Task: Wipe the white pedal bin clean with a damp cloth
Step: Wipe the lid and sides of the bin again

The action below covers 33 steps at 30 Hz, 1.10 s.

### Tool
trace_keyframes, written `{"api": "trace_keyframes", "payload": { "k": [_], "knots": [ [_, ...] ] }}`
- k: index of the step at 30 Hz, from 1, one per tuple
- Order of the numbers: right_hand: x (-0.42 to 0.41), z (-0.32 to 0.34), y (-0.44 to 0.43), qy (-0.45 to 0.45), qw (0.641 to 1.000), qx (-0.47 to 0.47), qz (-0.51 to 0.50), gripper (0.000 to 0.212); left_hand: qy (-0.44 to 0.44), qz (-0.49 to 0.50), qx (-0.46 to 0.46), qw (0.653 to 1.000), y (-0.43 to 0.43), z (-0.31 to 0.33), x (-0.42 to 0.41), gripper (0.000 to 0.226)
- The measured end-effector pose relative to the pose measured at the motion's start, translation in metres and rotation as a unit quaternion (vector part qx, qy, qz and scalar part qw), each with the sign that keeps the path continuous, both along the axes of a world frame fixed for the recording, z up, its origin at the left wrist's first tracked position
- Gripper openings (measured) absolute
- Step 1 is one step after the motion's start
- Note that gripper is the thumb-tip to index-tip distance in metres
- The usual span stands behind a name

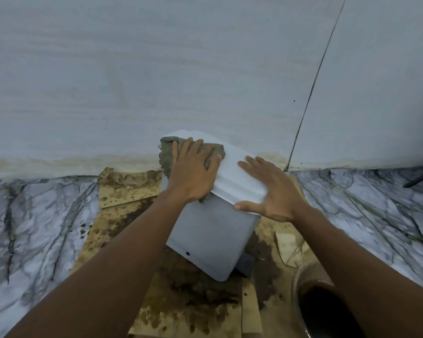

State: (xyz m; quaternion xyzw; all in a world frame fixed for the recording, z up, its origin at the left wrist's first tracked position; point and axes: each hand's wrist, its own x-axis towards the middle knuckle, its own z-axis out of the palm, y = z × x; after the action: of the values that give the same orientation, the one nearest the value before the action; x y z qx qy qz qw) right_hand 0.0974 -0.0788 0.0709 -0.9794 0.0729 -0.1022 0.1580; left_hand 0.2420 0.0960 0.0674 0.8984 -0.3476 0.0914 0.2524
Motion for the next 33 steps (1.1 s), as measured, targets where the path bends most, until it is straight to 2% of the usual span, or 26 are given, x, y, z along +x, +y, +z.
{"api": "trace_keyframes", "payload": {
  "k": [3, 7, 10, 13, 15, 16, 27, 30, 33],
  "knots": [
    [0.006, -0.004, 0.006, -0.044, 0.999, 0.008, -0.019, 0.105, 0.005, 0.002, -0.002, 1.000, -0.002, 0.001, 0.006, 0.063],
    [0.025, 0.013, 0.029, -0.035, 0.998, 0.027, -0.046, 0.105, 0.031, 0.023, -0.058, 0.998, 0.008, 0.006, 0.020, 0.050],
    [0.043, 0.027, 0.065, -0.034, 0.997, 0.027, -0.066, 0.101, 0.073, 0.043, -0.105, 0.991, 0.022, 0.016, 0.033, 0.046],
    [0.056, 0.035, 0.113, -0.037, 0.995, 0.010, -0.088, 0.098, 0.129, 0.017, -0.144, 0.981, 0.044, 0.030, 0.043, 0.051],
    [0.057, 0.033, 0.141, -0.040, 0.995, -0.008, -0.095, 0.098, 0.169, 0.005, -0.169, 0.971, 0.060, 0.037, 0.044, 0.038],
    [0.055, 0.032, 0.151, -0.040, 0.995, -0.016, -0.093, 0.098, 0.179, 0.003, -0.165, 0.970, 0.067, 0.038, 0.044, 0.030],
    [-0.015, -0.005, 0.160, -0.020, 0.998, -0.032, -0.049, 0.112, 0.074, -0.024, 0.008, 0.997, 0.083, 0.014, -0.002, 0.053],
    [-0.027, 0.010, 0.132, 0.038, 0.999, -0.024, 0.023, 0.123, 0.078, -0.023, 0.010, 0.997, 0.084, 0.010, -0.009, 0.054],
    [-0.032, 0.032, 0.087, 0.070, 0.993, -0.005, 0.091, 0.116, 0.079, -0.016, -0.013, 0.997, 0.084, 0.008, -0.022, 0.053]
  ]
}}
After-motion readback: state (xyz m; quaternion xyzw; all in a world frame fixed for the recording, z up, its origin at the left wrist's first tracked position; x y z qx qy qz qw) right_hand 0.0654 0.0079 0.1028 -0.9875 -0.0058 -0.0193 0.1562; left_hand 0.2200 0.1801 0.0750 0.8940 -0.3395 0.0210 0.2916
